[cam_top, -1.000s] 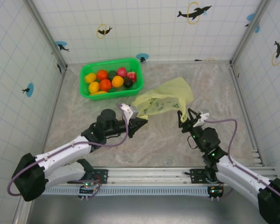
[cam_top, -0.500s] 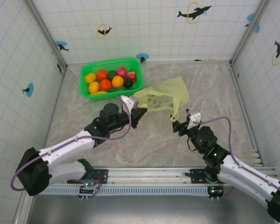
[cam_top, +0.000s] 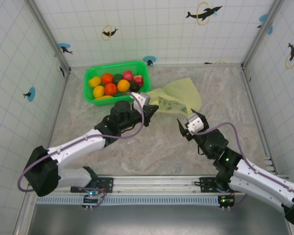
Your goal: Place the fake fruits into the plastic bag and tie a complex knot
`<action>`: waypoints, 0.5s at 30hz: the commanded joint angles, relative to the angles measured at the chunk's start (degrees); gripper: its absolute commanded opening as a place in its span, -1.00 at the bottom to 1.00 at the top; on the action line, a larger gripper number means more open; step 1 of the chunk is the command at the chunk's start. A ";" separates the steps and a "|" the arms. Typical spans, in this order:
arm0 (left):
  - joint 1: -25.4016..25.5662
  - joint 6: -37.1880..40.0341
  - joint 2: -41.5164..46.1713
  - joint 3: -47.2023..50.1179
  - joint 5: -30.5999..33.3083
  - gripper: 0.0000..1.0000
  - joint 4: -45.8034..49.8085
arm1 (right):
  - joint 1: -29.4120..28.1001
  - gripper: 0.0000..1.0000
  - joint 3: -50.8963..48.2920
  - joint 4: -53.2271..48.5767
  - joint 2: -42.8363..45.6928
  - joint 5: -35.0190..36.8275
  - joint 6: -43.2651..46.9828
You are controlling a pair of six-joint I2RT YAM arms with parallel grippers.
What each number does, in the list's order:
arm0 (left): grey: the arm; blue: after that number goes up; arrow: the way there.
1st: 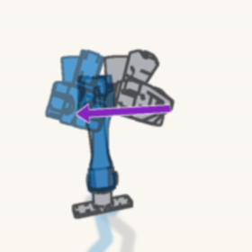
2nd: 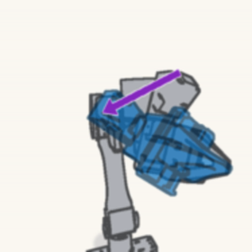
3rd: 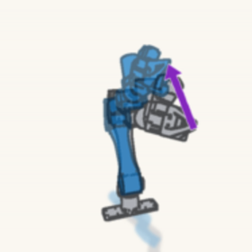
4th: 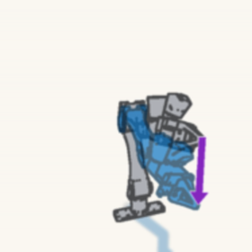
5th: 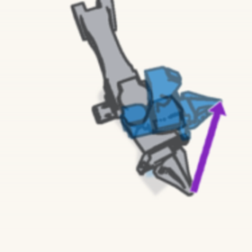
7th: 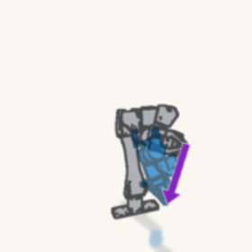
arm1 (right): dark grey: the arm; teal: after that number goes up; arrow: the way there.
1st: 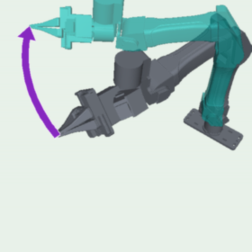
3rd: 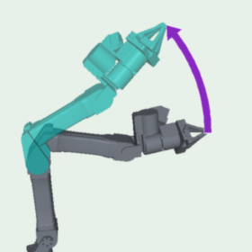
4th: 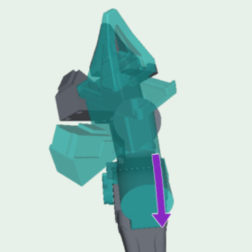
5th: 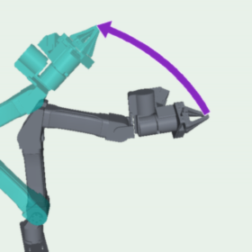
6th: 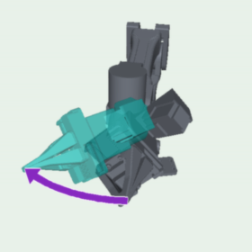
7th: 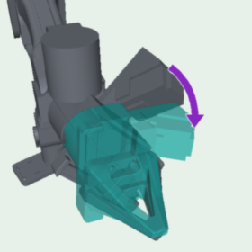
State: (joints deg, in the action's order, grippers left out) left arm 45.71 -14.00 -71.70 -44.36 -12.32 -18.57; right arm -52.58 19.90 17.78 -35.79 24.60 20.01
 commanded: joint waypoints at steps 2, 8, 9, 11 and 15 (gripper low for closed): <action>0.21 -0.94 -0.24 -1.50 0.63 -1.00 0.46 | -0.51 -0.05 4.60 -0.99 -0.40 -4.04 2.37; 0.25 -3.85 1.55 0.95 0.09 -1.00 -0.06 | 1.61 -0.79 4.63 -2.43 -1.35 0.53 -6.25; 0.25 -3.97 1.80 1.64 -0.75 -1.00 0.14 | 2.74 -0.81 6.07 -5.63 -2.35 -0.02 -10.14; 0.25 -4.61 2.25 3.68 -1.39 -1.00 0.54 | 4.94 -0.88 8.43 -12.06 -4.52 -3.38 -18.33; 0.25 -7.57 3.38 9.16 -1.74 -1.00 -1.16 | 6.83 -0.93 11.61 -23.68 -9.70 -9.11 -33.10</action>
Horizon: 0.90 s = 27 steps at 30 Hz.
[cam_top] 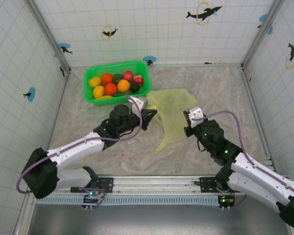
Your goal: Place the fake fruits into the plastic bag and tie a complex knot
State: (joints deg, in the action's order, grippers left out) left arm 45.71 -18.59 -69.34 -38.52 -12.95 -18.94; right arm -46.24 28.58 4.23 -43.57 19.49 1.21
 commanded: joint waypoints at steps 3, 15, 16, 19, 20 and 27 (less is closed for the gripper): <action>0.25 -4.92 1.57 6.50 -1.13 -1.00 -2.86 | 0.89 -0.47 6.05 -17.91 -5.34 -12.72 -27.17; 0.23 -10.59 -1.26 8.93 0.56 -1.00 -11.79 | -8.50 0.10 -3.21 -8.41 -5.39 -22.81 -58.85; 0.25 -11.12 -1.64 8.68 0.41 -1.00 -12.27 | -9.09 0.10 -3.71 -7.86 -6.16 -22.73 -59.85; 0.20 -12.40 -2.44 7.99 -1.05 -1.00 -13.26 | -8.94 0.05 -4.09 -7.81 -9.18 -20.49 -60.16; 0.21 -12.73 -2.47 8.25 -1.37 -1.00 -13.73 | -8.16 0.02 -3.61 -8.27 -10.65 -19.41 -58.98; 0.33 -17.46 -3.58 11.72 -4.72 -1.00 -18.83 | 7.65 -0.17 3.26 -10.08 -24.63 -17.91 -45.31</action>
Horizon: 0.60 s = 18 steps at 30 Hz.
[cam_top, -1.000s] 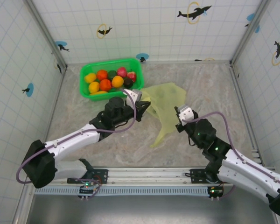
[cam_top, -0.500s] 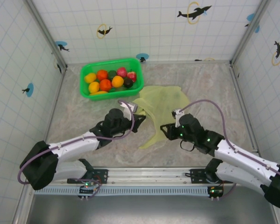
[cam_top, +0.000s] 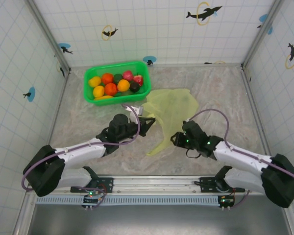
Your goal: Place the fake fruits into the plastic bag and tie a complex knot
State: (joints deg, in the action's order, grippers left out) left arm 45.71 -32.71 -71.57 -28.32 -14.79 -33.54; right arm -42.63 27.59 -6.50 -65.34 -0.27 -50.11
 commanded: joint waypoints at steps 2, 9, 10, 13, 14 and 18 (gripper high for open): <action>0.60 -4.76 -3.31 1.28 -3.90 -1.00 -5.76 | 8.55 -0.17 8.20 -0.37 -7.19 2.16 11.31; 0.82 -9.60 -14.75 -5.88 -5.14 -1.00 -10.48 | 13.85 0.12 14.53 -5.69 -6.46 6.21 19.08; 0.87 -9.93 -16.37 -6.96 -4.84 -1.00 -11.28 | 13.80 0.21 13.05 -5.88 -3.88 6.61 18.86; 0.87 -12.30 -20.91 -9.84 -4.79 -1.00 -14.22 | 13.80 0.44 7.98 -7.01 4.42 7.87 15.63; 0.85 -13.27 -22.14 -10.45 -4.91 -1.00 -15.20 | 13.80 0.45 6.48 -7.24 6.83 7.60 13.80; 0.87 -17.55 -26.84 -12.57 -6.67 -1.00 -19.69 | 12.14 0.47 0.49 -7.23 14.44 2.04 5.08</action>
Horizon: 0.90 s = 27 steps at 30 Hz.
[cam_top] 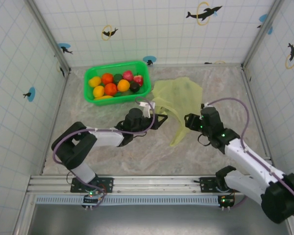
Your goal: Place the fake fruits into the plastic bag and tie a complex knot
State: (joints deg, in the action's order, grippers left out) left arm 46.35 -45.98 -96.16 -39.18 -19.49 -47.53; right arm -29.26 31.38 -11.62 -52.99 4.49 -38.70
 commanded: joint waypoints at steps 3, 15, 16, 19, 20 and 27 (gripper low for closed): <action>0.22 -5.33 -2.98 -1.74 -1.70 -1.00 -6.93 | -4.51 0.41 -6.88 -2.15 5.91 -2.83 -13.68; 0.18 -6.25 -1.49 0.98 -0.88 -1.00 -8.10 | -15.92 0.39 -17.81 22.01 1.13 6.36 -31.21; 0.23 -6.17 -1.33 1.05 -0.90 -1.00 -8.01 | -16.22 0.37 -17.32 23.26 -0.45 6.74 -30.80; 0.19 -5.64 -0.90 1.45 -0.95 -1.00 -7.67 | -16.60 0.12 -15.95 25.51 -5.26 8.06 -30.38; 0.23 -5.37 -0.66 1.69 -0.96 -1.00 -7.55 | -16.62 0.02 -16.15 26.54 -6.41 8.62 -30.42; 0.23 1.92 2.27 3.30 -1.00 -1.00 -2.74 | -14.44 -0.83 -19.77 30.68 -6.40 10.25 -30.13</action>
State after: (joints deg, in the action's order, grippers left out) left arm 46.35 -49.08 -96.25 -37.01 -20.12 -52.36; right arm -44.66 13.41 14.09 -60.38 12.51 -68.66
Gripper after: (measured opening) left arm 0.047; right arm 0.126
